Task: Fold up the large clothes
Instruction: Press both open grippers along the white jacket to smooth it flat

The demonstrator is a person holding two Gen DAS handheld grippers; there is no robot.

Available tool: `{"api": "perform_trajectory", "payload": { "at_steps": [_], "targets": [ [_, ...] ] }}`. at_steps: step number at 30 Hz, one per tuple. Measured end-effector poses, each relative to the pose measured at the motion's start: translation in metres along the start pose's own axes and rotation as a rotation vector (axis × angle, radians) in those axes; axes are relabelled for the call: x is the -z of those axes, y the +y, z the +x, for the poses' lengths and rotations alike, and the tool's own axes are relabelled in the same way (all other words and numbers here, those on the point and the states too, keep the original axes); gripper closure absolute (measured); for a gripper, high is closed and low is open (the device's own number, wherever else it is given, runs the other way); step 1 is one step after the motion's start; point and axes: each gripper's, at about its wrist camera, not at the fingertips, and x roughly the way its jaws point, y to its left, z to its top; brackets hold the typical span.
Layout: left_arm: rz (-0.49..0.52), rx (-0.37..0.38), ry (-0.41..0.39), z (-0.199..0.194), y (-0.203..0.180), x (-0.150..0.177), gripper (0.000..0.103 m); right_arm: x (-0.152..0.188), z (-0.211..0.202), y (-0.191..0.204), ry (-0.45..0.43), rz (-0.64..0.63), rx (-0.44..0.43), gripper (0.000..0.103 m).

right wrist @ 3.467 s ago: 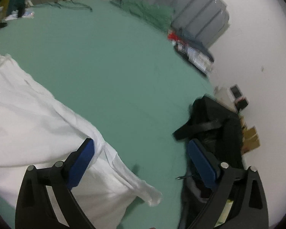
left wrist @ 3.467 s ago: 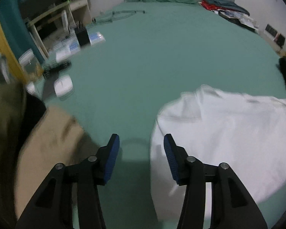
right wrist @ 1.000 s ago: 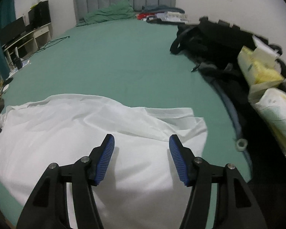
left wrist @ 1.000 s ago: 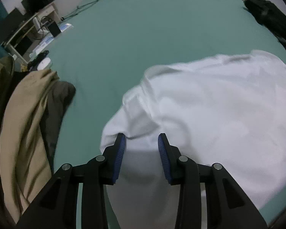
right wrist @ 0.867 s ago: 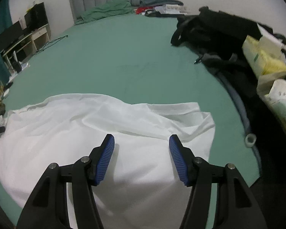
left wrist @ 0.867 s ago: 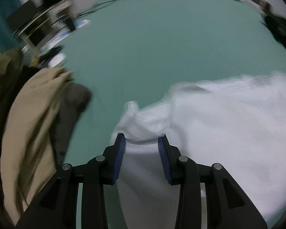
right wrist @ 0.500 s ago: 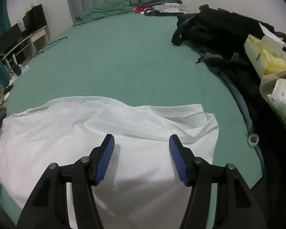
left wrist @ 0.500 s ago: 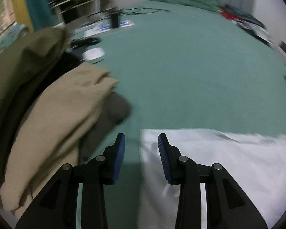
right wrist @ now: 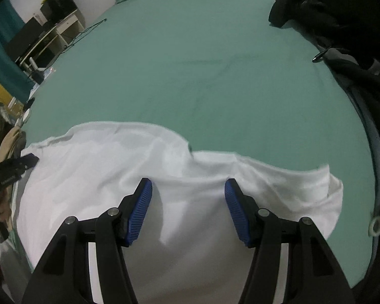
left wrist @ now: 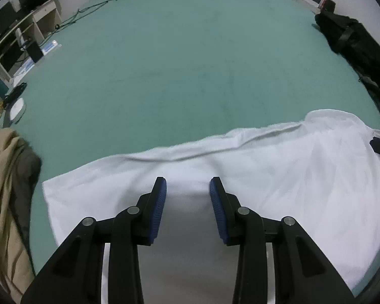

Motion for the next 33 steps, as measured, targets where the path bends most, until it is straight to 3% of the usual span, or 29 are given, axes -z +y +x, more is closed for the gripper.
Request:
{"api": "perform_trajectory", "payload": {
  "at_steps": [5, 12, 18, 24, 27, 30, 33],
  "targets": [
    [0.000, -0.022, -0.024, 0.012, -0.004, -0.019, 0.065, -0.012, 0.003, -0.006, -0.019, 0.004, -0.002, 0.043],
    [-0.020, -0.093, -0.053, 0.017, -0.003, -0.041, 0.065, -0.025, 0.009, -0.013, -0.034, -0.043, 0.142, 0.043],
    [-0.002, -0.076, -0.113, -0.013, -0.013, -0.029, 0.065, -0.019, -0.023, -0.014, -0.095, -0.125, 0.253, 0.043],
    [0.021, -0.080, -0.060, -0.007, -0.013, -0.015, 0.065, -0.014, -0.030, -0.039, -0.055, -0.141, 0.362, 0.043],
    [0.003, -0.080, -0.010, 0.005, -0.010, -0.009, 0.065, -0.012, -0.029, -0.032, -0.062, -0.170, 0.294, 0.043],
    [0.006, -0.084, -0.033, 0.005, -0.014, -0.005, 0.065, -0.015, -0.030, -0.011, -0.104, -0.240, 0.226, 0.043],
    [0.021, -0.058, -0.036, 0.005, -0.018, -0.005, 0.084, -0.015, -0.015, 0.005, -0.076, -0.297, 0.190, 0.044]
  ]
}}
